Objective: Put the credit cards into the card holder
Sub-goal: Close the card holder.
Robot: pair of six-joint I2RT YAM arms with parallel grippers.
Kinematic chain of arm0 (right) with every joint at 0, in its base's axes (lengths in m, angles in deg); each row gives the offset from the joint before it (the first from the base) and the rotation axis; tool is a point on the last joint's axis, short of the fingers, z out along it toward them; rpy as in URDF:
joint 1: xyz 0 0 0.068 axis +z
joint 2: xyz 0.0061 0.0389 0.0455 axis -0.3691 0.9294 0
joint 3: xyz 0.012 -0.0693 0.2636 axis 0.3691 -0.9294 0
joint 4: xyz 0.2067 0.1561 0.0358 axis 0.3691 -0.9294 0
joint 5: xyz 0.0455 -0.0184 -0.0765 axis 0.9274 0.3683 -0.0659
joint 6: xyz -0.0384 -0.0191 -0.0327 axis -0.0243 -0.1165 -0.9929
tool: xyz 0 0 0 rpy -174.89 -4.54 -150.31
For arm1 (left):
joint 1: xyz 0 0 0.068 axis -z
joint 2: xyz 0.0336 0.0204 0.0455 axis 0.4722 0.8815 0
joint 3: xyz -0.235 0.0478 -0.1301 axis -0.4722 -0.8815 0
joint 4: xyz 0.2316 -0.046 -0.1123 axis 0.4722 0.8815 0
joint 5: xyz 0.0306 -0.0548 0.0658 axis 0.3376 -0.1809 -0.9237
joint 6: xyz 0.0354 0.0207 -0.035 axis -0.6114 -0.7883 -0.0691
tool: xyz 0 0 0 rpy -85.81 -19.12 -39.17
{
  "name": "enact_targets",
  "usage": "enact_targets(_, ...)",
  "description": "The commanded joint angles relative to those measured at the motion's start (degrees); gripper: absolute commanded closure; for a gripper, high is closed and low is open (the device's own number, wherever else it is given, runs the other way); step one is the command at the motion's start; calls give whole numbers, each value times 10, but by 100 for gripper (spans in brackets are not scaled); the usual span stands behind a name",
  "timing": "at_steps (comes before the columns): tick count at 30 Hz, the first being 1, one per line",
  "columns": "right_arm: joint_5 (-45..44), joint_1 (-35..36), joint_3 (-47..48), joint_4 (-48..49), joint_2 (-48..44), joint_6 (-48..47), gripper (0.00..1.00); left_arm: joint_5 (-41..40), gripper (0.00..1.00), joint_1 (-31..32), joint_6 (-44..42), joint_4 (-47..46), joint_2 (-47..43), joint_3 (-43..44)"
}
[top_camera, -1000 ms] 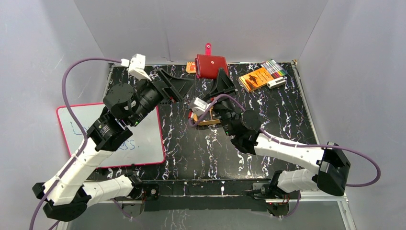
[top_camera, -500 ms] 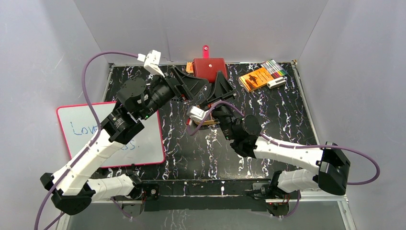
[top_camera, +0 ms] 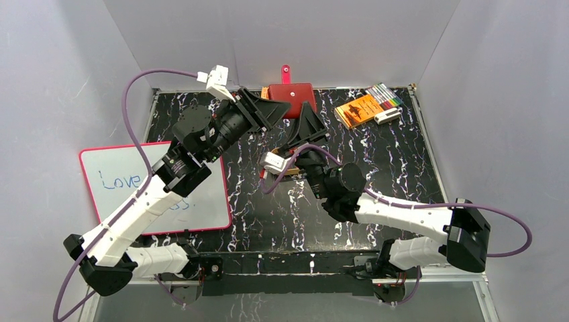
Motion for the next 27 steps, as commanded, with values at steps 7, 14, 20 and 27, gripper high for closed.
enact_targets(7,-10,4,24,58,-19,8,100,9,61,1,7,-52,11,-7)
enact_targets(14,-12,6,18,56,-26,15,100,26,79,1,8,-67,24,-8)
enact_targets(20,-63,28,38,-70,-56,94,59,-23,100,1,-5,-55,9,-18)
enact_targets(27,-5,64,164,-548,-109,500,1,-160,100,1,-73,-14,-45,-22)
